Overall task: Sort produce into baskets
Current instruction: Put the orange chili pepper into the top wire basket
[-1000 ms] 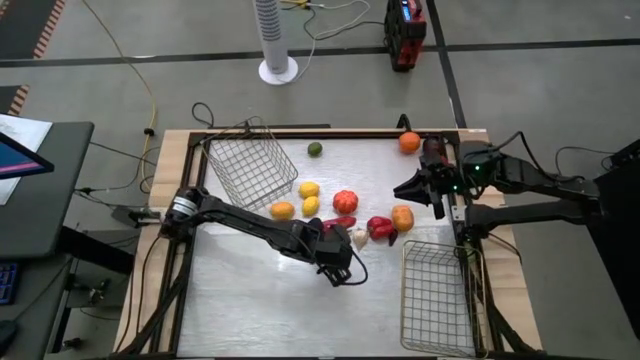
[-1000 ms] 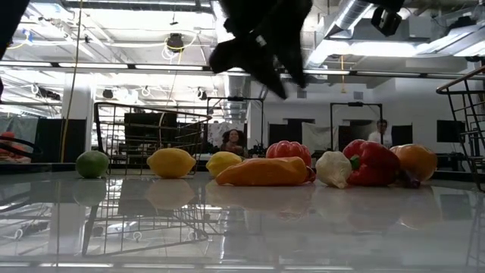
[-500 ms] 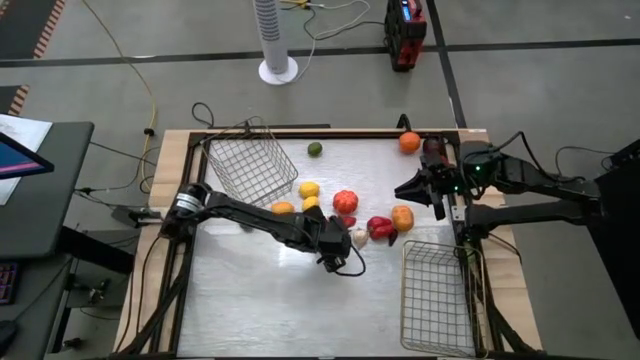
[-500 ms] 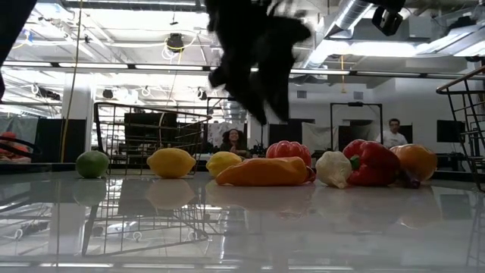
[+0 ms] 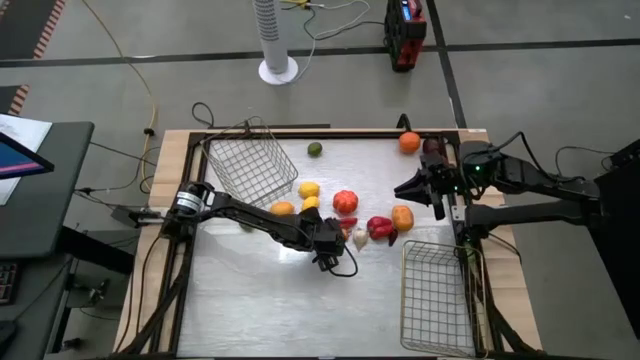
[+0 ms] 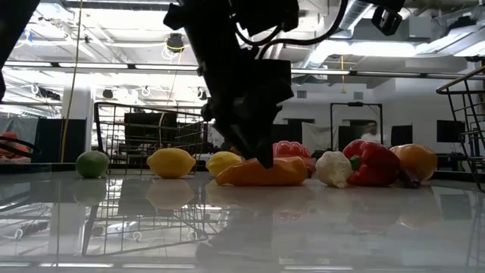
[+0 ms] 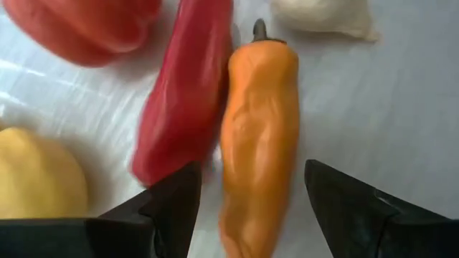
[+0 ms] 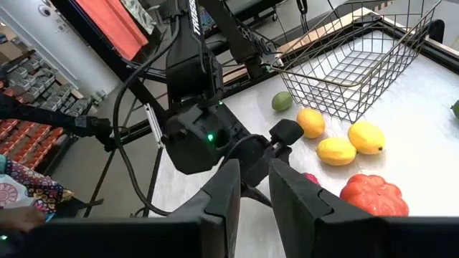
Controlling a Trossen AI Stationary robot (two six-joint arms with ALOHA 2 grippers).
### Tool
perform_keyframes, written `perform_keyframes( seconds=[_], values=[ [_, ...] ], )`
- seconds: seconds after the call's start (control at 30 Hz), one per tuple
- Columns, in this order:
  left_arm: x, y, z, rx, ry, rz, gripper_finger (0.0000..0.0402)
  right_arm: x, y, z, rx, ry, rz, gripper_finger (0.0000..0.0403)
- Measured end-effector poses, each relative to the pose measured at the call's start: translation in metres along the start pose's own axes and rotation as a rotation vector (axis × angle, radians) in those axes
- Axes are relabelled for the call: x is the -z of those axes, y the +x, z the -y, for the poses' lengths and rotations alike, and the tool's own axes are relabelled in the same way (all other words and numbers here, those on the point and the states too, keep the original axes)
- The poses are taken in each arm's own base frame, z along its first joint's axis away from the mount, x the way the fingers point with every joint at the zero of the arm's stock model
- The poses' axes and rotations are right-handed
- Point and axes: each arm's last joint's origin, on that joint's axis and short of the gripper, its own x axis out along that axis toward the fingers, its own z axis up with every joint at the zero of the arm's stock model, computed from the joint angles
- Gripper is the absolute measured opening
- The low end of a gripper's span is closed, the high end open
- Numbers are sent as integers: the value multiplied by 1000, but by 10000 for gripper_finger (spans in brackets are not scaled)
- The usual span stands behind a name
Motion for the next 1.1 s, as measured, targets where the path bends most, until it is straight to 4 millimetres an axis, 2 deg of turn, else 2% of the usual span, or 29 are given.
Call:
perform_keyframes(
  seconds=[0.2, 0.33, 0.5, 0.67, 0.8, 1.1],
  values=[
    [8, 6, 1, 33, 1, -20, 199, 0, 0, 0, 2, -4, 1, 105],
    [15, 10, 0, 57, -63, -56, 151, 0, 0, 0, 3, -5, 1, 105],
    [9, 4, 2, 127, -105, -67, 87, 0, 0, 0, 3, 1, 1, 105],
    [-5, -14, 4, 193, -124, -25, 75, 0, 0, 0, 1, 3, 5, 105],
    [-10, -30, -1, 199, -156, 3, 91, -1, 0, 0, 1, 12, 7, 105],
    [-24, -102, -34, 90, -245, 196, 85, -1, 0, 0, 0, 28, 9, 105]
  ],
)
